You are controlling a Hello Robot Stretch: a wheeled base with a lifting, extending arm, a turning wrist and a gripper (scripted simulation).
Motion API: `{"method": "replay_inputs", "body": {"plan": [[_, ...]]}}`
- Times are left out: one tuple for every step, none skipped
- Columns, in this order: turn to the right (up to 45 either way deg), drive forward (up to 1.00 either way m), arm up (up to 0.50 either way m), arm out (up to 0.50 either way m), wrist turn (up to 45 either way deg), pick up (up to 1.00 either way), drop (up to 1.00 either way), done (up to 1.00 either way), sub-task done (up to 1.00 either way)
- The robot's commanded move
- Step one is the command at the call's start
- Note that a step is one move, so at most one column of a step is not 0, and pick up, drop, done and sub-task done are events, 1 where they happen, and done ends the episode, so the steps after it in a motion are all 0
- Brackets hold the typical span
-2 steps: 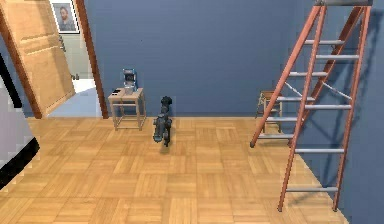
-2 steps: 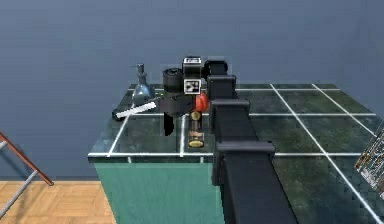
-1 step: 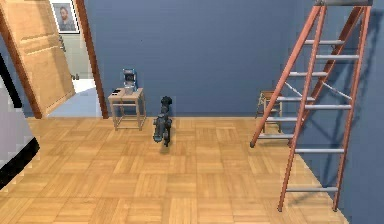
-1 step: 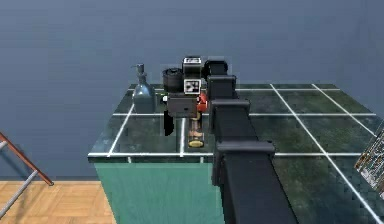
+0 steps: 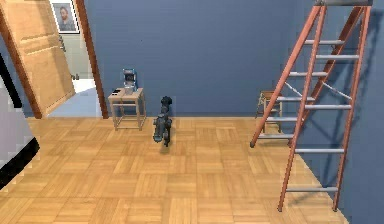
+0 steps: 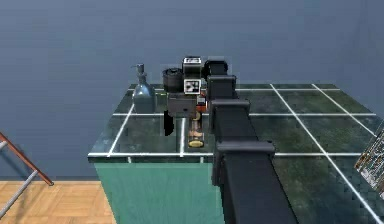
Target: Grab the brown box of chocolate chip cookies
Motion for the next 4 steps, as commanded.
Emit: {"method": "replay_inputs", "body": {"plan": [[0.0, 0.0, -0.16, 0.0, 0.0, 0.0, 0.0, 0.0, 0.0], [0.0, 0.0, 0.0, 0.0, 0.0, 1.0, 0.0, 0.0, 0.0], [0.0, 0.0, 0.1, 0.0, 0.0, 0.0, 0.0, 0.0, 0.0], [0.0, 0.0, 0.0, 0.0, 0.0, 0.0, 0.0, 1.0, 0.0]]}}
